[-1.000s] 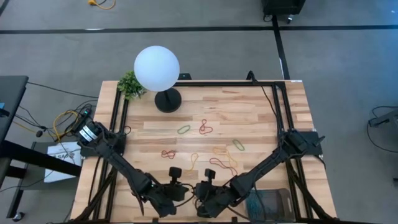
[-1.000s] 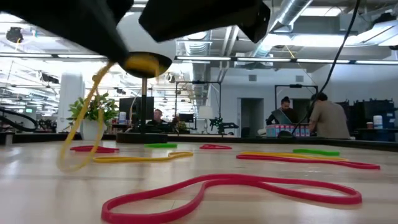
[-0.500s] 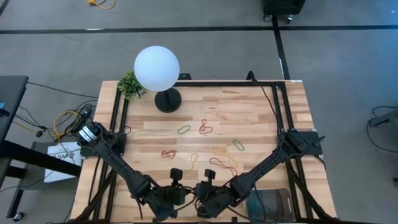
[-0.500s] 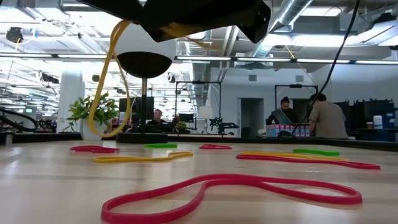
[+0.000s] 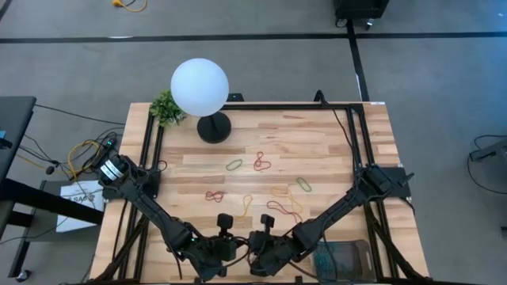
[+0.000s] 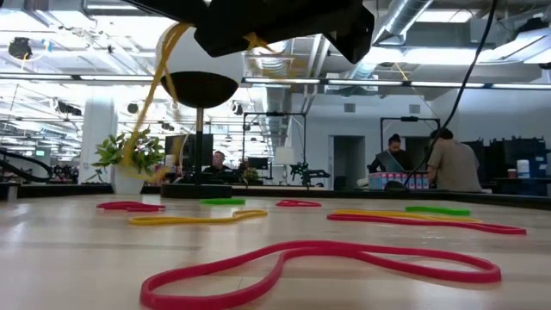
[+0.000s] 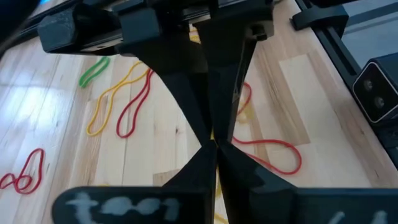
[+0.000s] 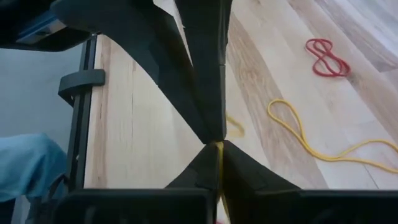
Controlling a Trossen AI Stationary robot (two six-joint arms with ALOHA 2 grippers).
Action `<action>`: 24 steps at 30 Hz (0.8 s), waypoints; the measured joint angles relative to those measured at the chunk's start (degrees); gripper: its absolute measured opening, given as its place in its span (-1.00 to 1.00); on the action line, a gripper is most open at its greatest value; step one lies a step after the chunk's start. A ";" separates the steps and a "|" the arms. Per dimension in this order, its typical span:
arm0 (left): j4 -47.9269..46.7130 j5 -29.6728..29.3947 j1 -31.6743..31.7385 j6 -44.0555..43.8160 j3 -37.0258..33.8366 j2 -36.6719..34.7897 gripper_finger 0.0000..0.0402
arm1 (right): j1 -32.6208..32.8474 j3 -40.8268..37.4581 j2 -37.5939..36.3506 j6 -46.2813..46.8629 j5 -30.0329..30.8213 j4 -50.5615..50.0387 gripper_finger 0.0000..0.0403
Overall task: Pick and place items into bin
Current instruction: Put the yellow rubber band into the black bin
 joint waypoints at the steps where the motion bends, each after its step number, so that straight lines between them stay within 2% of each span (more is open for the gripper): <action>1: -0.11 -0.01 0.00 -0.04 0.00 0.00 -1.00 | -0.04 0.00 0.00 0.02 -0.02 -0.02 -0.97; 13: -6.24 0.07 0.10 -6.43 -0.11 -0.04 -0.86 | -0.11 -0.02 0.04 0.21 0.01 -0.47 -0.99; 16: -6.70 0.07 0.10 -7.38 -0.11 -0.04 -0.79 | -0.08 -0.02 0.04 2.95 0.21 -1.70 -0.99; 20: -6.71 0.04 0.13 -9.43 -0.11 -0.04 -0.71 | -0.13 -0.02 0.00 12.27 1.32 -11.45 -0.99; 24: -8.07 0.04 0.10 -10.47 -0.11 -0.04 -0.67 | 0.01 -0.02 -0.09 23.58 1.56 -27.74 -1.00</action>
